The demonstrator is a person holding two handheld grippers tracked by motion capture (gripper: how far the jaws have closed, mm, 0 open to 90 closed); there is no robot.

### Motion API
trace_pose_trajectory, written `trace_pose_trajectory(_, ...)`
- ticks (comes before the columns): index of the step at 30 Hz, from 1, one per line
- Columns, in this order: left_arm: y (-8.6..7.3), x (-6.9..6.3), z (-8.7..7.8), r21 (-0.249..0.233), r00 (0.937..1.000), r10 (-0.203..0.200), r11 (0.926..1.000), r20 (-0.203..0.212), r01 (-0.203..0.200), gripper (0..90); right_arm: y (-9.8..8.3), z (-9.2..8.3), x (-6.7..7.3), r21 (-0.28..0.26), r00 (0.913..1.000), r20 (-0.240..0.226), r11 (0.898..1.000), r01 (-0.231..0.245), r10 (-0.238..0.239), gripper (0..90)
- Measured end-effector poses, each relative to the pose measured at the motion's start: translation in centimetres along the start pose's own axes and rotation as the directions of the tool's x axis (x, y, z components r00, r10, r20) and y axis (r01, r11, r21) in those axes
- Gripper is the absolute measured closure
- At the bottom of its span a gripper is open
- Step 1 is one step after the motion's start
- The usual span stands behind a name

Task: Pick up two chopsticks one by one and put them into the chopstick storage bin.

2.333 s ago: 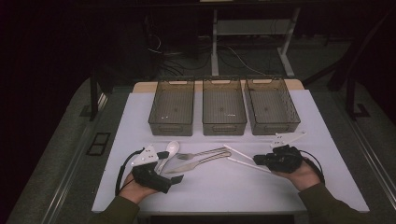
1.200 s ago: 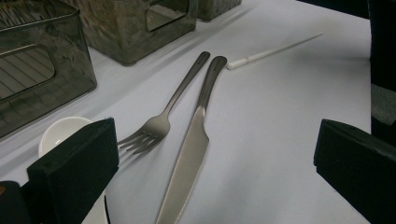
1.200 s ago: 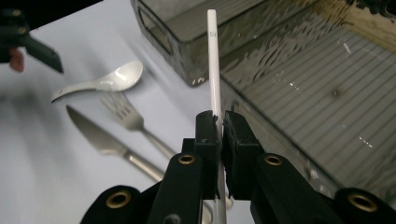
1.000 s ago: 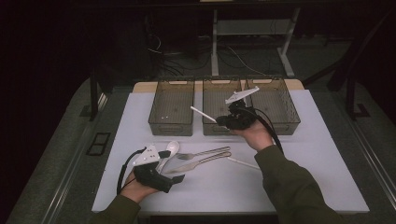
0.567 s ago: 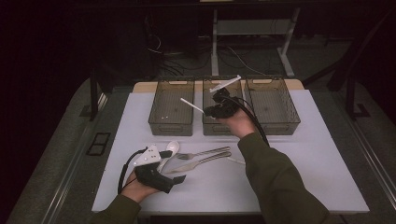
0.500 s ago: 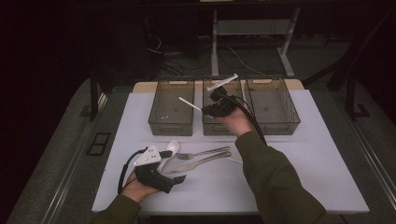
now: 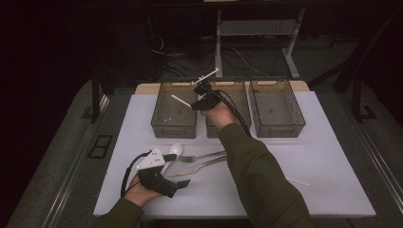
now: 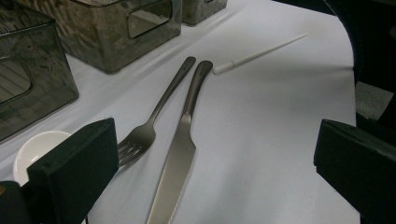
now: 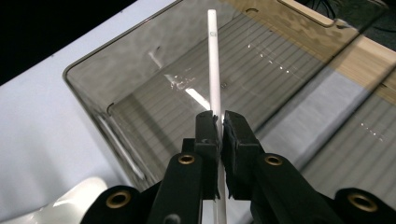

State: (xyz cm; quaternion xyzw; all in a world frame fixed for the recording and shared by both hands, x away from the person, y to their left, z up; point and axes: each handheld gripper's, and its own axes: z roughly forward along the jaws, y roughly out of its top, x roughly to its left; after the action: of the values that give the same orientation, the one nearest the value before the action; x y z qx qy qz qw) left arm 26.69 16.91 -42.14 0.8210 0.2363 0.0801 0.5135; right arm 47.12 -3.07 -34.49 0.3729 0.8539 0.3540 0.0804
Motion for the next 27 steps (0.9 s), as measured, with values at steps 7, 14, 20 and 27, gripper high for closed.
trace_pose_trajectory(7, 0.0, -0.1, 0.0, -0.002, 1.0, -0.001, 1.0, 0.004, 0.001, 0.0, 1.9, 2.8, 0.9, 0.045, 0.9996, 0.027, 0.999, -0.003, 0.001, 84.5)
trace_pose_trajectory(14, 0.1, 0.0, 0.0, -0.008, 1.0, -0.003, 1.0, 0.008, 0.003, 0.0, 3.3, 5.4, 1.5, 0.085, 0.9987, 0.052, 0.996, -0.007, 0.003, 84.5)
trace_pose_trajectory(20, 0.1, 0.0, -0.1, -0.01, 0.9999, -0.002, 0.9999, 0.013, 0.002, 0.0, 3.8, 6.6, 1.6, 0.098, 0.9979, 0.063, 0.995, -0.019, 0.013, 83.7)
trace_pose_trajectory(27, 0.1, 0.0, -0.1, -0.011, 0.9999, -0.001, 0.9999, 0.014, 0.001, 0.0, 4.1, 5.6, 1.4, 0.052, 0.9986, 0.053, 0.999, -0.01, 0.007, 71.1)
